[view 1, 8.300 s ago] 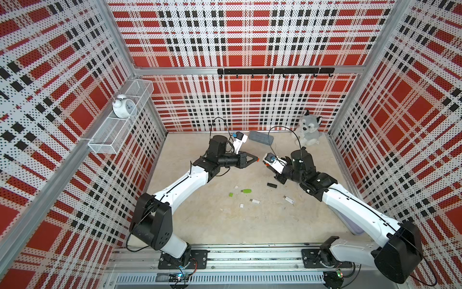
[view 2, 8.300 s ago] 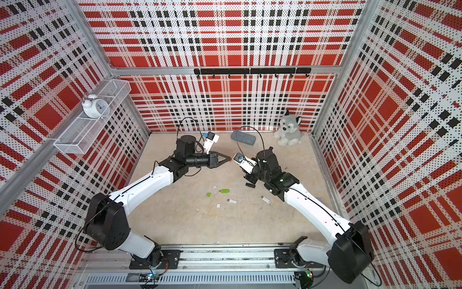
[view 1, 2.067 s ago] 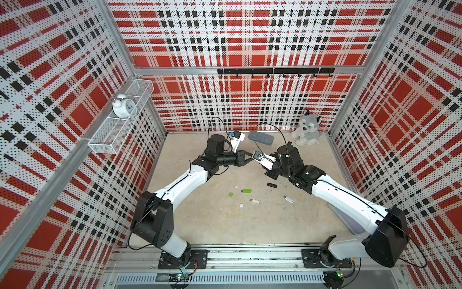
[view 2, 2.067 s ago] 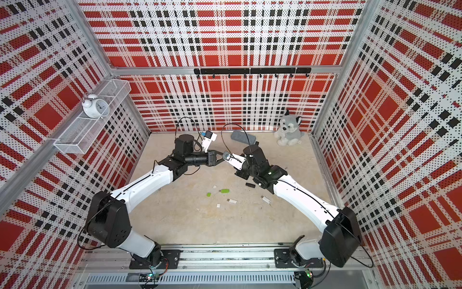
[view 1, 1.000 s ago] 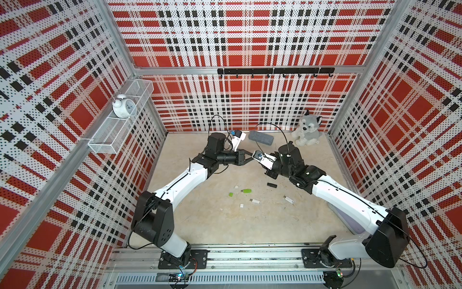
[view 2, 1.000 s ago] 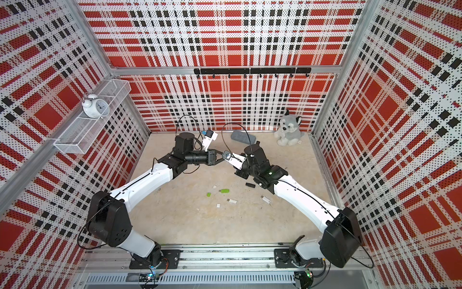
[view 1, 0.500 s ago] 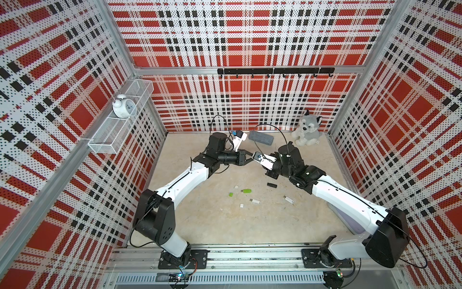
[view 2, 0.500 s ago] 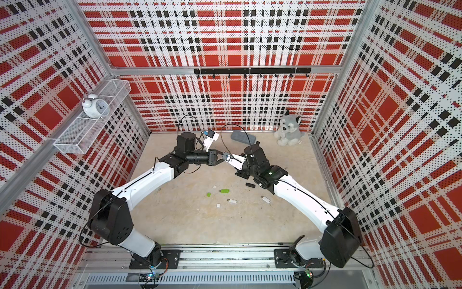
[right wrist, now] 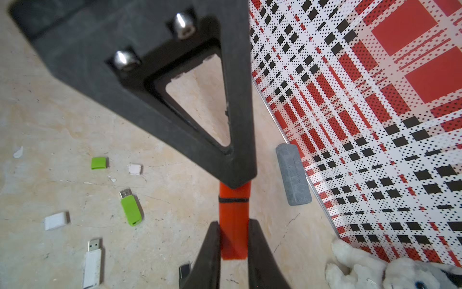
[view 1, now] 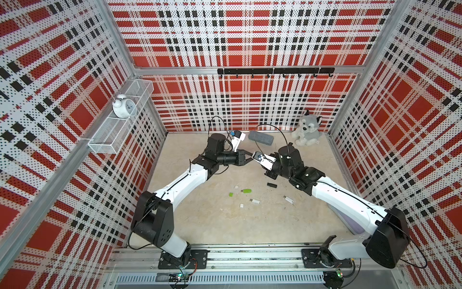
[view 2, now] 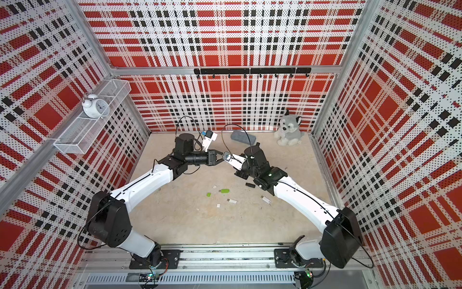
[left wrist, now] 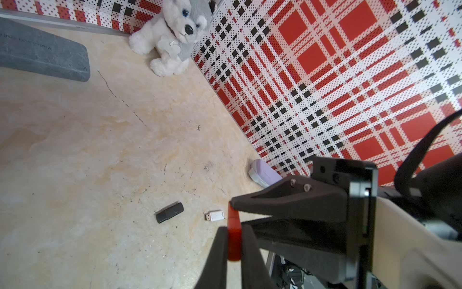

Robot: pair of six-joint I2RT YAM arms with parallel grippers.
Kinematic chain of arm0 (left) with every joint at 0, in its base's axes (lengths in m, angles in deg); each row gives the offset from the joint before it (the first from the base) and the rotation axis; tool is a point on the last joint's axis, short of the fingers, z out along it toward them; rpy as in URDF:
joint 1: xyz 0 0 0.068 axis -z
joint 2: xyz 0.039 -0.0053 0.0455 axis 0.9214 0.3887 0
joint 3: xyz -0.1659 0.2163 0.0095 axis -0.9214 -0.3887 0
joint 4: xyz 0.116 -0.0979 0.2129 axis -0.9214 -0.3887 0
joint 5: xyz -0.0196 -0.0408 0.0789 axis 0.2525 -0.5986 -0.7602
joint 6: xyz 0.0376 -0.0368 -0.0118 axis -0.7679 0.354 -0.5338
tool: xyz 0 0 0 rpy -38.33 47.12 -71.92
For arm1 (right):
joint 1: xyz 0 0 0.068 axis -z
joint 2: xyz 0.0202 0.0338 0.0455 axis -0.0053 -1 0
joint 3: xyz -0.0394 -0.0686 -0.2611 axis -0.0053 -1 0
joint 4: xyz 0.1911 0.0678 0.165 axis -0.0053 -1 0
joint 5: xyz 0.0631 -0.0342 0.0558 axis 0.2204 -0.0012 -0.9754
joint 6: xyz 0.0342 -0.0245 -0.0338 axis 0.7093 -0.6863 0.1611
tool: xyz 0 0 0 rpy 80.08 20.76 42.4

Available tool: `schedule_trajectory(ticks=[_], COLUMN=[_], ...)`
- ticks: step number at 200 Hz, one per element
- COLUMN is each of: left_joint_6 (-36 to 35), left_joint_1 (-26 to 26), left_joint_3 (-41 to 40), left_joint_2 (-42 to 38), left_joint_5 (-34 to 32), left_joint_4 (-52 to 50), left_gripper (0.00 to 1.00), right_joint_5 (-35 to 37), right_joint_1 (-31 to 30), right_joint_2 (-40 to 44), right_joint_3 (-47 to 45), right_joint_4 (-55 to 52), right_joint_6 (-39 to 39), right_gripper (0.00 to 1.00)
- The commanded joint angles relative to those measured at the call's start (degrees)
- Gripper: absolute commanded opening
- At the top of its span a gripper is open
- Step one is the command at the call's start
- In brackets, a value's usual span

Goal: Close the usb drive cover
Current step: Close the cover of the USB drive.

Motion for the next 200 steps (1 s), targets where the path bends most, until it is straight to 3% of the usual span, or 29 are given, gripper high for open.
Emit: schedule_trajectory(ticks=[1, 12, 22, 34, 40, 57, 73, 120, 174, 200], left_joint_6=[3.13, 2.77, 1.93, 0.48, 0.24, -0.34, -0.85, -0.84, -3.42, -4.25], left_joint_1=[-0.23, -0.36, -0.49, -0.67, -0.89, -1.23, -1.82, -2.55, -0.52, 0.56], left_joint_3=[-1.83, -1.83, -1.47, -1.05, -1.04, -1.02, -0.81, -1.83, -0.13, 0.68], left_joint_2=[-2.87, -2.97, -2.79, -3.09, -3.42, -4.26, -4.54, -5.35, -2.74, -1.66], left_joint_5=[2.44, 2.10, 2.67, 2.01, 1.60, 1.65, 0.73, -0.74, -1.98, -1.73], left_joint_4=[6.44, 5.62, 4.38, 2.64, 2.35, 2.54, 1.24, 1.29, -3.02, -4.27], left_gripper=[0.11, 0.17, 0.32, 0.37, 0.45, 0.41, 0.53, 0.47, 0.48, 0.37], right_joint_5=[-3.30, -4.28, -4.71, -4.55, -4.17, -3.82, -3.56, -4.15, -4.78, -4.63], right_joint_1=[-0.42, -0.28, -0.29, -0.21, -0.15, 0.24, 0.42, 0.95, 0.95, 0.95], right_joint_2=[1.79, 2.05, 2.29, 2.28, 2.19, 2.01, 1.87, 2.80, 3.16, 2.81], right_joint_3=[-1.31, -1.61, -1.71, -1.79, -1.81, -2.26, -2.70, -4.60, -3.38, -3.02], right_joint_4=[4.57, 4.62, 4.55, 4.35, 3.96, 3.48, 2.93, 3.35, 4.36, 4.49], right_joint_6=[2.80, 3.35, 3.80, 3.91, 3.92, 4.08, 4.43, 6.08, 6.17, 6.10], right_gripper=[0.08, 0.08, 0.08, 0.08, 0.08, 0.08, 0.08, 0.08, 0.08, 0.08])
